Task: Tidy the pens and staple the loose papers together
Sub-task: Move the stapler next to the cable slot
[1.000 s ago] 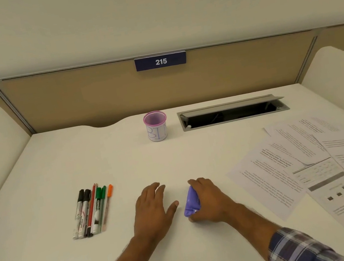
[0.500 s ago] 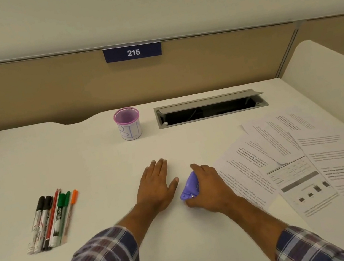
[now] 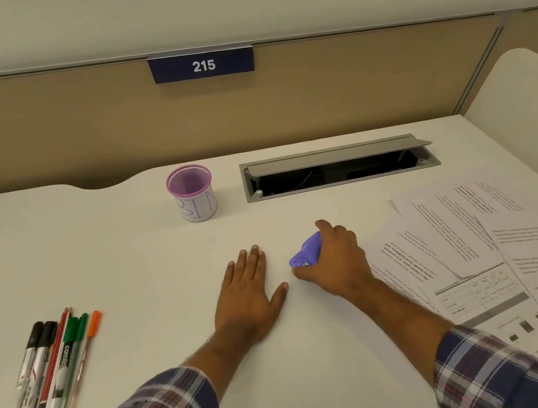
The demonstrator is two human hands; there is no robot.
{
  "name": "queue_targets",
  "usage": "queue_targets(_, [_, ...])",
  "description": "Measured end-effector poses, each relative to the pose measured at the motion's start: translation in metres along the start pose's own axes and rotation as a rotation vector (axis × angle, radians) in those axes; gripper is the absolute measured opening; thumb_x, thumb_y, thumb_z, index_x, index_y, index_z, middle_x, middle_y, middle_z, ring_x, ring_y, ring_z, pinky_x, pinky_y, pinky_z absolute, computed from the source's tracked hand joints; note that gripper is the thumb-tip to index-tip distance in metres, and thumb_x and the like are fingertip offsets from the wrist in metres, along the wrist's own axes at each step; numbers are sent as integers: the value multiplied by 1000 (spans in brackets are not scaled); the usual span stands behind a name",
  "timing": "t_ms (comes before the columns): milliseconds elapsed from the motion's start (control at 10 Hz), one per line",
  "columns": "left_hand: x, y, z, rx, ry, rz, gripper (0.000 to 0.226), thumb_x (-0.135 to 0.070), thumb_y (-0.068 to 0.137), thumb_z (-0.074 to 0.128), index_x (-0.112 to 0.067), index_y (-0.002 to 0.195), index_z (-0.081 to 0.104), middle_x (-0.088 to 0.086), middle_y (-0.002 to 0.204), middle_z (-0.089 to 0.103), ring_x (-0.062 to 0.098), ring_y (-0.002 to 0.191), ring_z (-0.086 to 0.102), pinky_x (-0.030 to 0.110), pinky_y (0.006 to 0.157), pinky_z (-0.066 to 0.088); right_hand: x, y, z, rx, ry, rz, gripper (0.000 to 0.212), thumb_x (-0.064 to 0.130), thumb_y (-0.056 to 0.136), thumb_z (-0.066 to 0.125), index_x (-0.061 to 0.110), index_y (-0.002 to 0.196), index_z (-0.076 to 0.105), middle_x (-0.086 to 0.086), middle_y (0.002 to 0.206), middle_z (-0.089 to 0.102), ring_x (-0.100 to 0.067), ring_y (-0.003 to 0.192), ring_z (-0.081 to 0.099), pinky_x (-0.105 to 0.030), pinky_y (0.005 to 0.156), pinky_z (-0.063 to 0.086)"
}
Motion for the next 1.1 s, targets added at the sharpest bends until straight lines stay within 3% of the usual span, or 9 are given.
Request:
queue_targets(500, [2,3,3,-21,1,-10,78,-65,96,15,-21,158,-4,-8,166,-11,10,152,-14,33,124,-6,17,113,20,-102,-19,210,97,55,68,78,15,142,29,-14,139,44,-32,127,42,-48,97,43])
queue_targets(800, [3,4,4,-34,-12,-10,78,-65,96,17,-21,158,1,-7,166,-7,10,152,-12,34,123,-6,35,143,30,-161,46,194,93,59,65,79,10,132,36,-18,131,47,-31,119,46,-39,90,47])
queue_targets(1100, [4,3,4,-28,-16,-13,79,-65,95,16,-21,158,0,-7,166,-6,11,152,-12,35,125,-4,26,135,32,-142,245,197,109,47,64,85,7,146,25,-17,141,41,-33,127,43,-41,103,41])
Point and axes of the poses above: each hand's wrist, its own y-axis towards the middle knuckle, its own z-axis out of the palm, x = y × z, the point moved 5 cm from there along y, towards the middle knuckle
